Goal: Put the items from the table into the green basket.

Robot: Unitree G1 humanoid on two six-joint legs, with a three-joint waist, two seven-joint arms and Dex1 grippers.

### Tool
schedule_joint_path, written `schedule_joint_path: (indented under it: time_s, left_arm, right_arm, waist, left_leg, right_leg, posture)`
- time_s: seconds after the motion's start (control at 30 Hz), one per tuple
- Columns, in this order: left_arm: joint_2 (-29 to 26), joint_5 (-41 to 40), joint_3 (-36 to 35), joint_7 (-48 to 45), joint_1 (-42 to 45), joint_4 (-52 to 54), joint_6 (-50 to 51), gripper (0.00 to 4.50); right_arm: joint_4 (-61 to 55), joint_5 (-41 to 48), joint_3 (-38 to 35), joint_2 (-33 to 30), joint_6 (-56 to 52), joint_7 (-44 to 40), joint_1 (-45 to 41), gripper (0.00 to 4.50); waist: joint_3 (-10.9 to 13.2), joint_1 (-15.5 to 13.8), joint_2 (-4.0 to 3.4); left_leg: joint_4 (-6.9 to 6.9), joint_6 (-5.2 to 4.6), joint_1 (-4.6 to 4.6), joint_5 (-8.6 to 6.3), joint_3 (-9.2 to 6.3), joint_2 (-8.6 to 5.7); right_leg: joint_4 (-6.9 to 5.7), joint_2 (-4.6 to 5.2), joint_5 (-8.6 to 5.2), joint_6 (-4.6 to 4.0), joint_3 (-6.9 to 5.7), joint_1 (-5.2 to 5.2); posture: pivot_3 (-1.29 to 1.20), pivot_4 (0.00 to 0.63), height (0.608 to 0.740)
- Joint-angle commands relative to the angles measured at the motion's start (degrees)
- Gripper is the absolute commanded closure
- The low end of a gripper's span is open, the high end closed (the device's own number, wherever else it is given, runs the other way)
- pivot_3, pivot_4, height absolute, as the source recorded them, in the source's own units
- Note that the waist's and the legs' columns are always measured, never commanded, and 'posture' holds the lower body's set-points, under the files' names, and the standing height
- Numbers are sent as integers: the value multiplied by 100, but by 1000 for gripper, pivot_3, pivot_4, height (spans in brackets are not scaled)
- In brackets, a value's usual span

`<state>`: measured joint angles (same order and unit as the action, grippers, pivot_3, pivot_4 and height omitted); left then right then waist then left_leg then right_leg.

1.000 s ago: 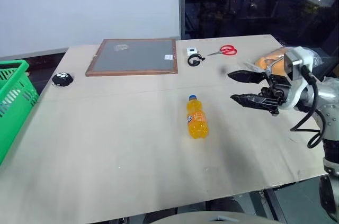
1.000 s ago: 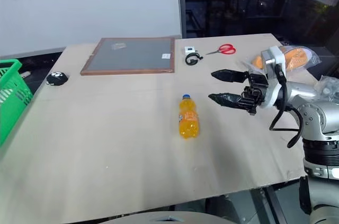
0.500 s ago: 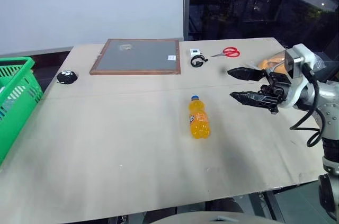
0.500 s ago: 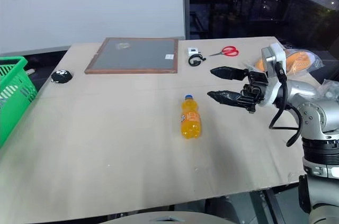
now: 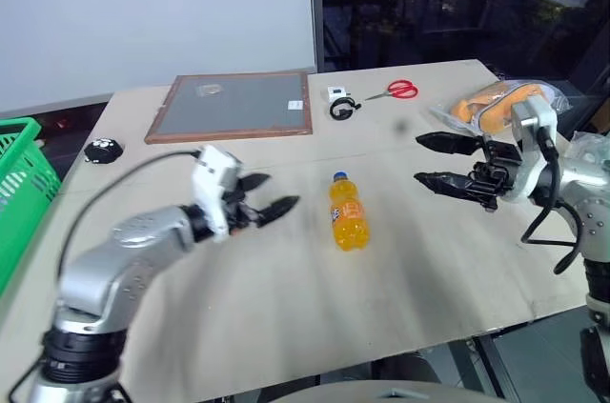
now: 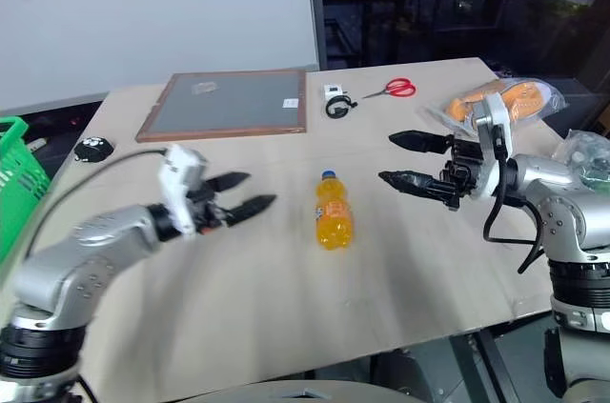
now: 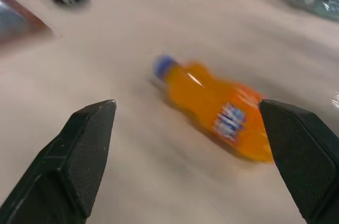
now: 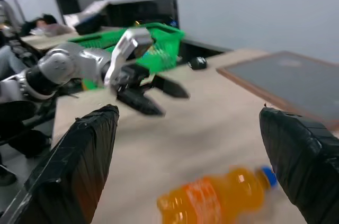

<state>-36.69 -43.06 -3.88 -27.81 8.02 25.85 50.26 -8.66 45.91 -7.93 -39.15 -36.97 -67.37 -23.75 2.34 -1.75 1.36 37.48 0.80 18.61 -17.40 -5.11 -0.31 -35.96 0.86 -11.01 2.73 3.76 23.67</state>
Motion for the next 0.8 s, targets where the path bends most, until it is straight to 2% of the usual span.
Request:
schedule_joint_path:
  time_s: [0.03,0.17,0.27,0.33,0.4,0.47,0.53,0.6,0.7,0.8]
  left_arm:
    - [528,144,394,902,389,175,711,63]
    - [879,220,551,1237,410,299,1048,63]
    - [874,213,422,1165,362,393,1011,63]
    - [595,343,339,833,232,483,680,63]
    - [215,455,179,355,-27,677,232,63]
    - [-225,444,-217,-185,-398,801,-133,63]
    - [-653,452,-709,-653,-796,835,-426,63]
    - [-943,538,-1189,-970,-1153,816,-690,63]
    - [-1231,432,-2355,-1877,-1999,998,-1259,63]
    - [-1366,496,-2962,-2306,-2567,1041,-1465,63]
  right_arm:
    - [-297,-74,-201,-164,166,52,191,0]
    - [-446,-411,-39,-276,313,159,521,0]
    - [-669,-667,214,-246,276,411,720,0]
    - [-727,-1002,489,-17,191,982,676,0]
    - [-759,-1063,678,478,-480,2013,409,0]
    - [-1032,-1002,896,953,-1027,2688,226,0]
    - [-1252,-1225,1192,1358,-1500,3379,43,0]
    - [-1240,-1048,1252,1772,-2101,3825,-177,0]
    - [-573,-1447,1533,2465,-3169,4748,-789,0]
    - [-80,-1740,1880,2740,-3721,5074,-1205,0]
  waist:
    - [-1,-31,0]
    - [-3,-15,-1]
    - [-2,33,-4]
    - [-2,113,-4]
    - [-2,181,-6]
    - [1,261,-12]
    - [8,248,-28]
    - [13,232,-35]
    - [17,229,-41]
    - [19,193,-44]
  left_leg:
    - [6,0,-1,0,0,-2]
    - [28,0,-3,0,4,-8]
    - [36,0,-2,0,5,-8]
    - [36,0,-1,0,5,-8]
    - [34,0,1,0,8,-4]
    - [26,2,3,1,16,2]
    - [24,2,0,1,16,2]
    - [24,3,3,2,11,3]
    - [24,2,6,1,11,-1]
    - [22,2,8,1,14,-3]
  right_leg:
    - [-1,1,-4,7,0,-1]
    - [0,2,-12,20,9,-19]
    - [-1,3,-19,9,10,-19]
    - [-2,2,-22,6,10,-19]
    - [-2,-3,-25,-1,13,-19]
    - [-6,-9,-25,-6,24,-18]
    - [-10,-9,-25,-7,27,-7]
    - [-10,-10,-26,-7,22,9]
    - [1,-3,-26,-6,19,9]
    - [8,2,-26,-6,17,9]
  posture:
    - [95,0,740]
    - [69,0,740]
    - [62,2,740]
    - [60,2,740]
    - [70,2,740]
    - [81,2,740]
    - [91,0,740]
    - [107,2,740]
    - [133,0,740]
    - [164,0,740]
